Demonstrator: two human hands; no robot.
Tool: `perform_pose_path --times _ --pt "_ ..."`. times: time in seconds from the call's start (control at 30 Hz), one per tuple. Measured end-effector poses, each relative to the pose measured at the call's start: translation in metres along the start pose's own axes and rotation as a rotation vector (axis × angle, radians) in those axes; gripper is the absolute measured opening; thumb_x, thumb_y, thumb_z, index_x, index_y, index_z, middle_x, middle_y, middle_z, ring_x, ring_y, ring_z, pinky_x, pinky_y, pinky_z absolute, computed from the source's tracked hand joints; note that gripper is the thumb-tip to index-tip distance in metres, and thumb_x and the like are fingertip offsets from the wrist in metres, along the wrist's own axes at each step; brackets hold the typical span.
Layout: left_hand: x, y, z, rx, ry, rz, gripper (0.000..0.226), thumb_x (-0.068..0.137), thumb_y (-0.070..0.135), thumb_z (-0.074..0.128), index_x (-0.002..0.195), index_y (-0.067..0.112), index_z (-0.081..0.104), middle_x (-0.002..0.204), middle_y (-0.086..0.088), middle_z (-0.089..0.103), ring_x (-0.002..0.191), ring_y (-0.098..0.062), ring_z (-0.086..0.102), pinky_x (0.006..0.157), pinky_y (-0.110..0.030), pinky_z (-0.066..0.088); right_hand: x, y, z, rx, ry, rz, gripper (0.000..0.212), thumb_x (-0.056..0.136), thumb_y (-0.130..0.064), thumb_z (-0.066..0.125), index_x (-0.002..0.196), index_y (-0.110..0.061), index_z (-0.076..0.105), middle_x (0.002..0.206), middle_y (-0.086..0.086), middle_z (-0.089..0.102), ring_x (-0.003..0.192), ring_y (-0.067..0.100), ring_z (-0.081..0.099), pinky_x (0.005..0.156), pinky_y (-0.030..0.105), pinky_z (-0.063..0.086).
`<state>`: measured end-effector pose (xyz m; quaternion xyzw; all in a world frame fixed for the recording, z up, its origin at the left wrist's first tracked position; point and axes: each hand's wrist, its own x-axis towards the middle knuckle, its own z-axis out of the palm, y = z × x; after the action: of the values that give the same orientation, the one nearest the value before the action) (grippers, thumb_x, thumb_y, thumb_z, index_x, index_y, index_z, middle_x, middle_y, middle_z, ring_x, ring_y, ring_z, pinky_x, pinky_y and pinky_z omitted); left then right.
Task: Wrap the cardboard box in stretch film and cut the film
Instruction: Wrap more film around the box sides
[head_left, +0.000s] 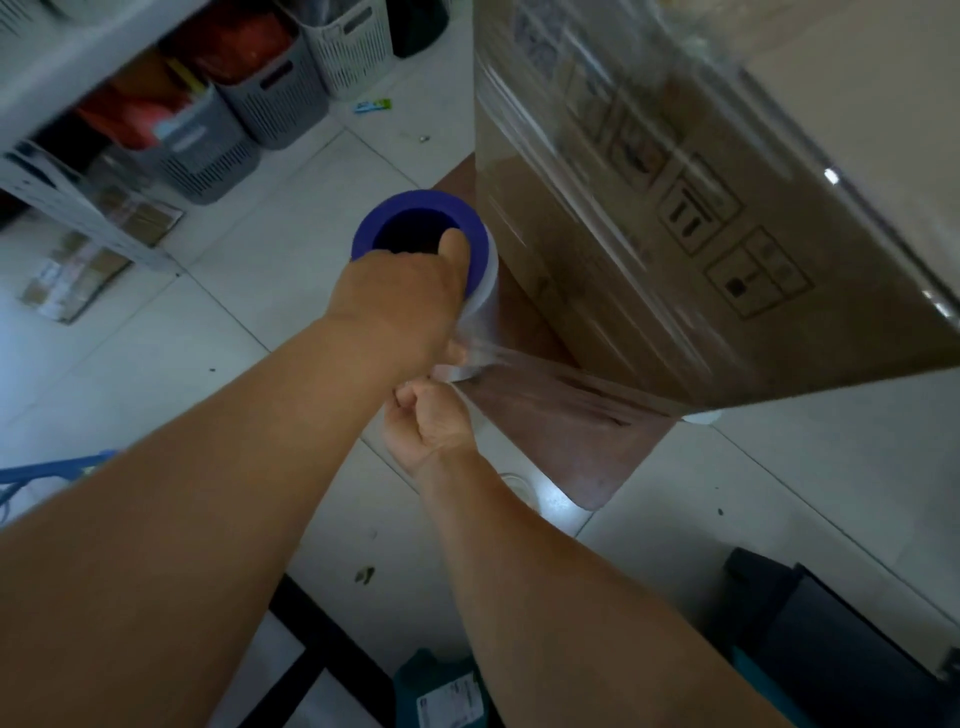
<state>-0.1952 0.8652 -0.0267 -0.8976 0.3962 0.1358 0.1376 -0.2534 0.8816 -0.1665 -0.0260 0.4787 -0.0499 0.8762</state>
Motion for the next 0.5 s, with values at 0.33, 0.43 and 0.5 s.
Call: perform_pose_path --times 0.33,0.43,0.5 --pt "0.037 -0.031 -0.009 0.052 0.02 0.167 0.081 0.077 0.049 0.069 0.13 0.01 0.024 0.075 -0.005 0.047 0.069 -0.023 0.051 0.065 -0.035 0.046 0.044 0.009 0.041 0.059 -0.146 0.106 0.054 0.073 -0.002 0.073 0.124 -0.007 0.057 0.117 0.007 0.066 0.121 0.019 0.055 0.11 0.038 0.037" --pt "0.046 -0.037 -0.012 0.059 0.03 0.188 0.079 0.079 0.046 0.069 0.131 0.01 0.023 0.075 -0.005 0.048 0.07 -0.023 0.052 0.068 -0.036 0.051 0.05 0.009 0.054 0.099 -0.162 0.1 0.08 0.058 -0.008 0.086 0.132 -0.012 0.054 0.129 0.009 0.061 0.124 0.025 0.055 0.109 0.043 0.038" --pt "0.052 -0.038 -0.016 0.064 0.034 0.192 0.076 0.081 0.042 0.068 0.132 0.008 0.023 0.068 -0.003 0.042 0.068 -0.022 0.049 0.064 -0.033 0.045 0.055 0.007 0.059 0.06 -0.16 0.06 0.093 0.054 -0.01 0.087 0.137 -0.016 0.048 0.135 0.011 0.057 0.127 0.025 0.051 0.11 0.045 0.036"
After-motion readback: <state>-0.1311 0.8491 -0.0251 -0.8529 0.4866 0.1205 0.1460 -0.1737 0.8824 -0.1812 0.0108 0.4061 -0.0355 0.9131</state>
